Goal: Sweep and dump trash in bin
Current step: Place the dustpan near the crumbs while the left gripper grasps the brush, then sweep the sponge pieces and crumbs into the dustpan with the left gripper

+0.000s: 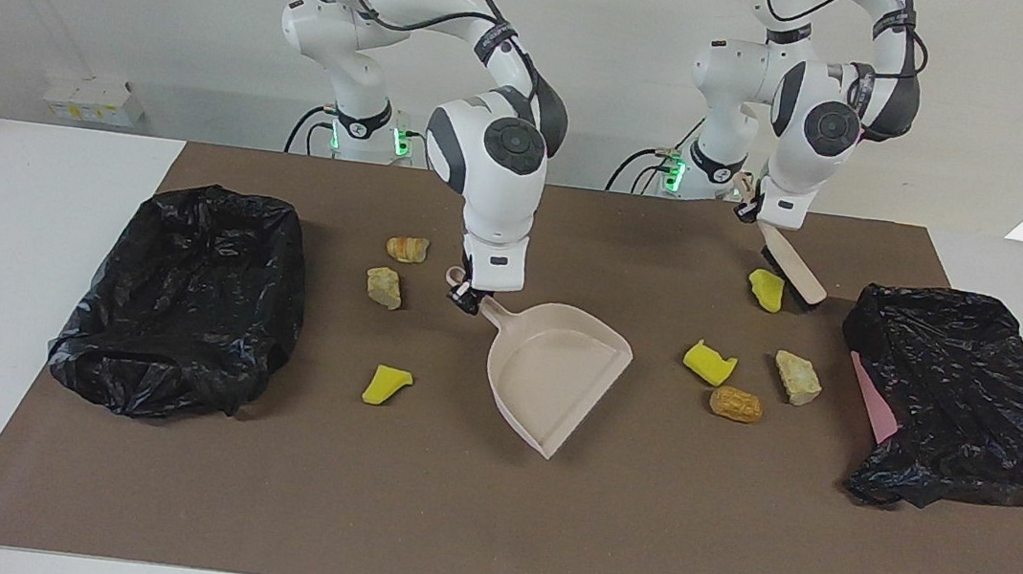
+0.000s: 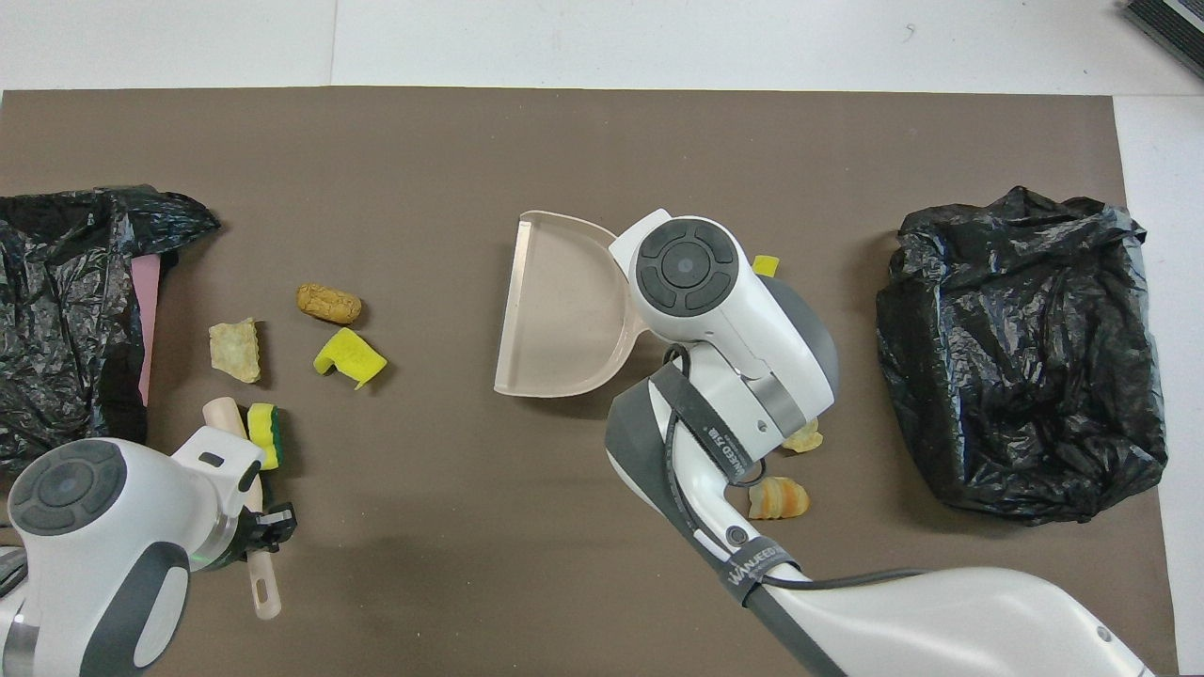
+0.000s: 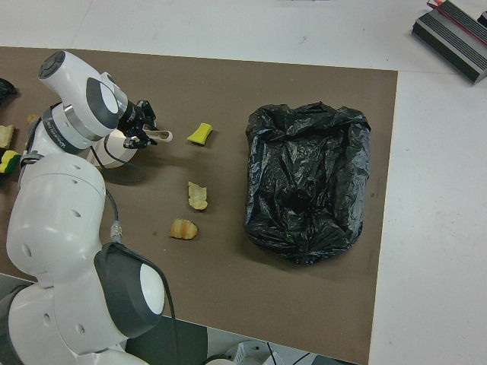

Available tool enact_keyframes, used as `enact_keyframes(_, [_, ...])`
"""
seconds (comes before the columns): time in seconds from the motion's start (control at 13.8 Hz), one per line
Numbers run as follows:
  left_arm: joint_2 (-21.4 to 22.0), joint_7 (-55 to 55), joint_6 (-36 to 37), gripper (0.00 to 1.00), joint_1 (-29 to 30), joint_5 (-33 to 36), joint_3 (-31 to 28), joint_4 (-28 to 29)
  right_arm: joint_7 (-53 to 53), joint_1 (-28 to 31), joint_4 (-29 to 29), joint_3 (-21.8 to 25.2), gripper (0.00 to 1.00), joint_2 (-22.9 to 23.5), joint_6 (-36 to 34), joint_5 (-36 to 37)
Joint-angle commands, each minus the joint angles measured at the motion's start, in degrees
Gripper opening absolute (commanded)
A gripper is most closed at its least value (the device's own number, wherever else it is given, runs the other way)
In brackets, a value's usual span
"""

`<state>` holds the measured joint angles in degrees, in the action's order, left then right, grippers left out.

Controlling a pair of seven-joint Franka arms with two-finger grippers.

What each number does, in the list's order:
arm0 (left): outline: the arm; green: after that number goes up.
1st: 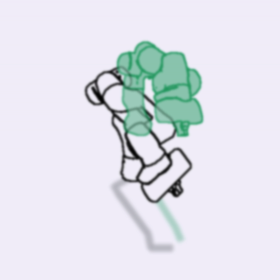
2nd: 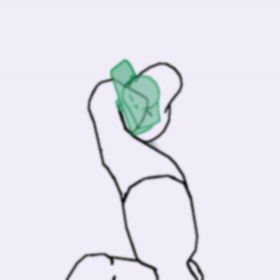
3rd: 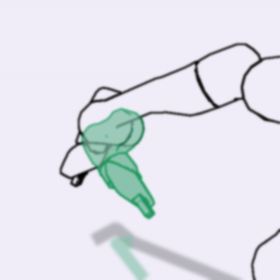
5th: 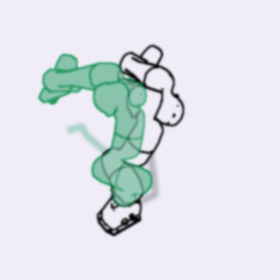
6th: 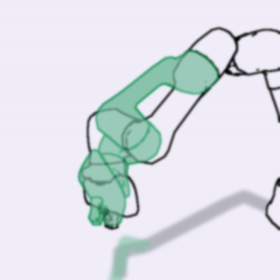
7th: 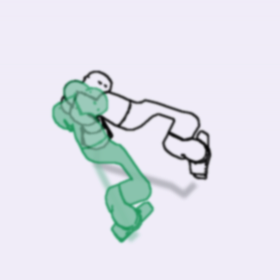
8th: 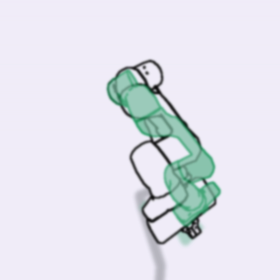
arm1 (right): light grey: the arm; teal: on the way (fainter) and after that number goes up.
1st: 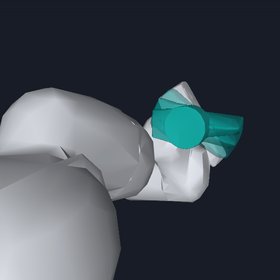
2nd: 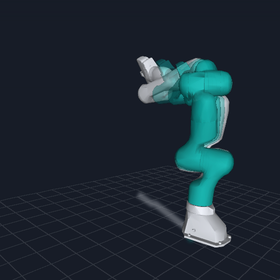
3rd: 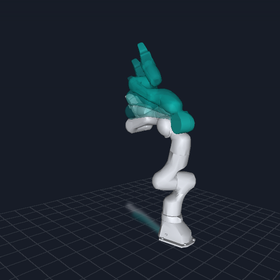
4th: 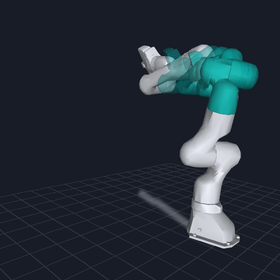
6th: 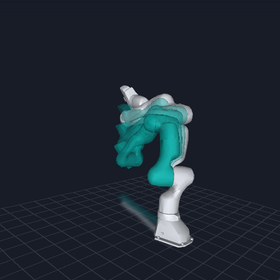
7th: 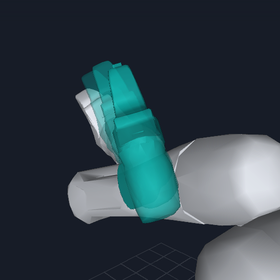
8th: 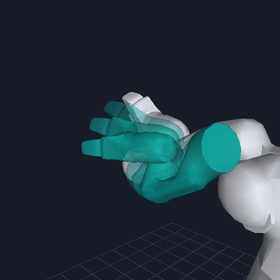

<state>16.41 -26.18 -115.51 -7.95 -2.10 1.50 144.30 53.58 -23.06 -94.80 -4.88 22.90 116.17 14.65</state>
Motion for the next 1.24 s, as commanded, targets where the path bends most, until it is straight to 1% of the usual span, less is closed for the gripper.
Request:
enact_keyframes(0.0, [-5.58,1.57,-0.6,0.0,-0.04,-3.26,0.6,-6.55,2.4,-0.22,-1.69,-0.66,0.0,-0.66,0.3,2.83])
enact_keyframes(0.22, [-9.01,1.66,1.42,0.0,-1.8,-3.26,0.61,-13.4,2.4,-0.75,-2.75,-0.66,0.0,-0.92,-0.76,5.38])
enact_keyframes(0.36, [-9.29,3.31,4.49,0.0,-1.11,-3.09,0.35,-17.81,2.4,-1.19,-3.63,-0.66,0.0,-0.92,-0.68,5.65])
enact_keyframes(0.51, [-9.37,6.73,5.99,0.0,0.12,-2.04,-0.01,-19.84,1.87,-1.37,-3.72,-0.66,0.0,-0.92,-0.76,5.65])
enact_keyframes(0.65, [-10.07,11.38,5.03,0.0,3.28,-0.72,-0.01,-19.93,1.35,-1.37,-3.63,-0.66,0.0,-0.92,-0.94,5.57])
enact_keyframes(0.73, [-10.08,14.11,4.95,0.0,5.3,-0.28,-0.01,-19.93,-1.18,-1.37,-3.63,-0.66,0.0,-1.01,-2.07,5.48])
enact_keyframes(0.87, [-10.25,21.21,4.33,0.0,10.65,2.09,-0.01,-19.93,-4.09,-1.81,-3.63,-0.66,0.0,-1.01,-3.31,5.48])
enact_keyframes(1.02, [-12.17,28.7,1.1,0.0,15.23,2.45,-0.01,-19.93,-5.07,-1.99,-3.63,-0.66,0.0,-1.01,-3.66,5.48])
enact_keyframes(1.16, [-15.07,29.6,-2.51,0.0,15.6,2.89,-0.01,-19.85,-6.55,-2.07,-3.63,-0.66,0.0,-1.01,-4.62,5.3])
